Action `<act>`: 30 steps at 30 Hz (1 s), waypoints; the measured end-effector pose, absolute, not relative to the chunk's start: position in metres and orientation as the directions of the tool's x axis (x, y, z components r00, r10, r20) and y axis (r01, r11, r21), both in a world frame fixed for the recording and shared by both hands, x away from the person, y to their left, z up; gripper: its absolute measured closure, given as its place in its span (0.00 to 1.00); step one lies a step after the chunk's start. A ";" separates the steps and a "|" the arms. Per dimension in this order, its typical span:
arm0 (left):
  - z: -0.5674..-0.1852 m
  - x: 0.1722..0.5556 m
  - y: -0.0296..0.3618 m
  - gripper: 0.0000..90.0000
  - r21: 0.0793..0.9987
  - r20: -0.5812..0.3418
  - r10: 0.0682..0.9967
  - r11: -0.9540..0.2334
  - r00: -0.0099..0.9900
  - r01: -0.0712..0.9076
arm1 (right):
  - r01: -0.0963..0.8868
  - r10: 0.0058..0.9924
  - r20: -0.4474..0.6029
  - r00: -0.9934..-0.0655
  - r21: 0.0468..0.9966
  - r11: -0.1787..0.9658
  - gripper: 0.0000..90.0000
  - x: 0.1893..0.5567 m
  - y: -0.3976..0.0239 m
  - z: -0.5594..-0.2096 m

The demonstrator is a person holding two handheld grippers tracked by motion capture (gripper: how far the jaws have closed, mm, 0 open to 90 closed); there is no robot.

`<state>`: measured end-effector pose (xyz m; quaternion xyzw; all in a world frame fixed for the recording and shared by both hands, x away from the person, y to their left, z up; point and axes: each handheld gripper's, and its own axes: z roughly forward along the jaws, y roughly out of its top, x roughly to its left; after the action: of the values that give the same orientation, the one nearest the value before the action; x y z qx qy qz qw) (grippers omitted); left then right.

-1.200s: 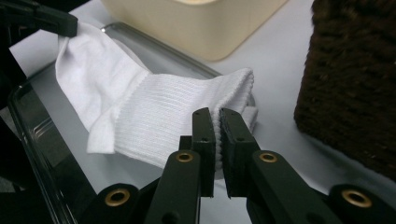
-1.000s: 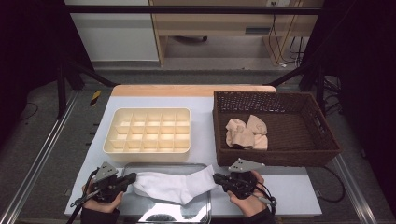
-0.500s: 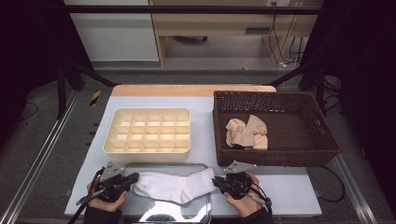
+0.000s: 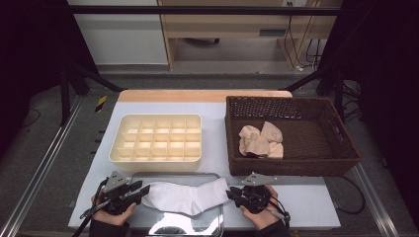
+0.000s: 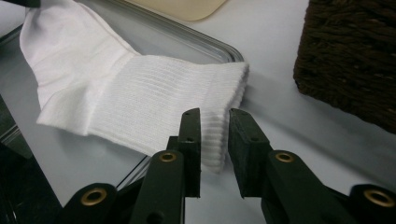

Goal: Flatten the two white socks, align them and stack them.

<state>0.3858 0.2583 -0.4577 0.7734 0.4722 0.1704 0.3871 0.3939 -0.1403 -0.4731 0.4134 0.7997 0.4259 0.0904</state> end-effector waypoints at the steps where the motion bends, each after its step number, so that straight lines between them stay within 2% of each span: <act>1: -0.460 0.386 0.258 0.66 0.740 -0.082 0.866 -0.279 0.494 0.612 | 0.577 0.739 0.200 -0.644 0.760 0.297 0.82 0.395 -0.139 -0.474; 7: -0.466 0.380 0.259 0.64 0.710 -0.065 0.864 -0.312 0.499 0.632 | 0.587 0.747 0.199 -0.634 0.753 0.297 0.74 0.397 -0.138 -0.481; 12: -0.471 0.377 0.263 0.69 0.706 -0.076 0.860 -0.311 0.505 0.636 | 0.610 0.744 0.235 -0.625 0.742 0.278 0.71 0.399 -0.139 -0.486; 14: -0.471 0.377 0.263 0.71 0.709 -0.080 0.854 -0.314 0.514 0.631 | 0.612 0.741 0.248 -0.624 0.745 0.266 0.73 0.399 -0.139 -0.488; 16: -0.473 0.377 0.261 0.79 0.714 -0.087 0.848 -0.313 0.523 0.626 | 0.617 0.731 0.273 -0.626 0.746 0.250 0.80 0.399 -0.138 -0.490; 18: -0.473 0.377 0.260 0.84 0.716 -0.089 0.843 -0.315 0.530 0.622 | 0.618 0.731 0.275 -0.624 0.746 0.248 0.82 0.399 -0.138 -0.490; 19: -0.473 0.378 0.261 0.84 0.718 -0.096 0.842 -0.311 0.530 0.623 | 0.624 0.730 0.282 -0.623 0.742 0.245 0.85 0.399 -0.138 -0.490; 21: -0.473 0.379 0.261 0.90 0.722 -0.111 0.843 -0.296 0.527 0.625 | 0.641 0.728 0.304 -0.614 0.731 0.235 0.91 0.400 -0.140 -0.487; 27: -0.471 0.377 0.251 0.92 0.737 -0.165 0.809 -0.279 0.564 0.616 | 0.622 0.753 0.262 -0.604 0.745 0.239 0.92 0.400 -0.154 -0.474; 30: -0.470 0.376 0.241 0.92 0.744 -0.156 0.800 -0.291 0.579 0.601 | 0.628 0.771 0.250 -0.585 0.741 0.237 0.92 0.400 -0.162 -0.473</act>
<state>0.3756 0.2411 -0.4696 0.7936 0.4414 0.1242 0.3998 0.4002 -0.1615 -0.4729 0.4475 0.7820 0.4257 0.0838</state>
